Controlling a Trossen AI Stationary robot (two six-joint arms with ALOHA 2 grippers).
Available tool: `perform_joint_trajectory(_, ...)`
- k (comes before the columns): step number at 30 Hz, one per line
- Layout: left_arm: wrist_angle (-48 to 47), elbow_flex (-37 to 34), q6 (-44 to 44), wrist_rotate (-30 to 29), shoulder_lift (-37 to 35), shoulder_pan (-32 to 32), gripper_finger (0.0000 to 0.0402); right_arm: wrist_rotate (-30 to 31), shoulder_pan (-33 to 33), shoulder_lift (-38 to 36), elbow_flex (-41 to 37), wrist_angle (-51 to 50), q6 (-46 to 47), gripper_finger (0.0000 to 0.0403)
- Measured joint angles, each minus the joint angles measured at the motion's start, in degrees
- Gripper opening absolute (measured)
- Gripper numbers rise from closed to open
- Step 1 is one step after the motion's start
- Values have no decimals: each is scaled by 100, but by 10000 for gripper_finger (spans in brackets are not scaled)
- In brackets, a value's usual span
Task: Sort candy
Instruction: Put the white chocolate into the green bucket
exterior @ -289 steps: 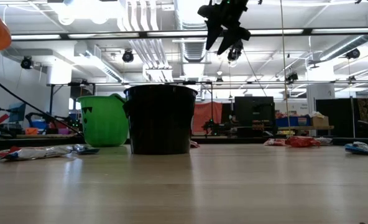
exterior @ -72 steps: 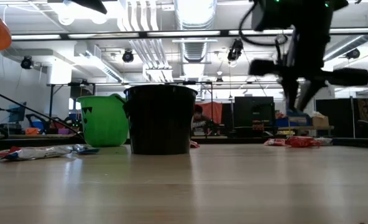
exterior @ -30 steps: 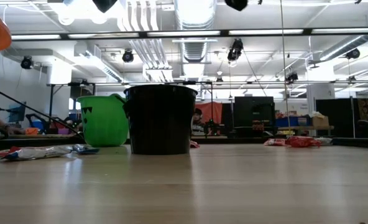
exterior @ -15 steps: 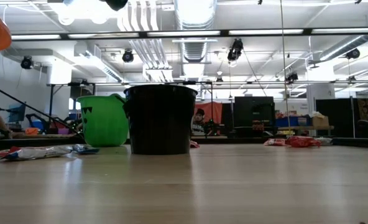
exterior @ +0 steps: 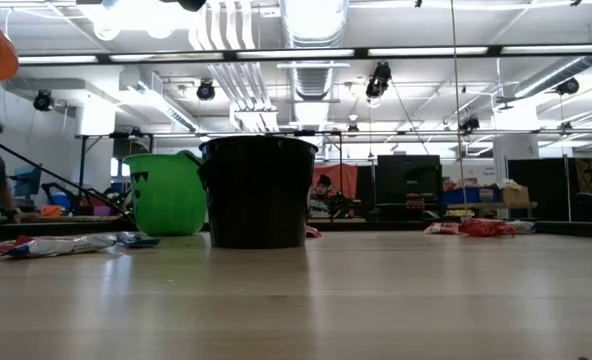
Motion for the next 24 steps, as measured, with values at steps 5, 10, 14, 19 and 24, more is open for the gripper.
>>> perform_joint_trajectory(5,0,0,17,0,0,-2,184,-12,-11,0,1,190,-1,12)
perform_joint_trajectory(10,19,0,78,45,0,-7,185,-175,-13,40,0,415,-2,12)
perform_joint_trajectory(14,74,0,115,153,2,-7,181,-177,-24,44,0,415,-2,12)
perform_joint_trajectory(19,115,-2,202,293,4,-5,161,-192,-24,44,-3,433,-4,12)
perform_joint_trajectory(24,127,-2,296,339,104,-4,127,-190,-26,44,-12,406,-2,12)
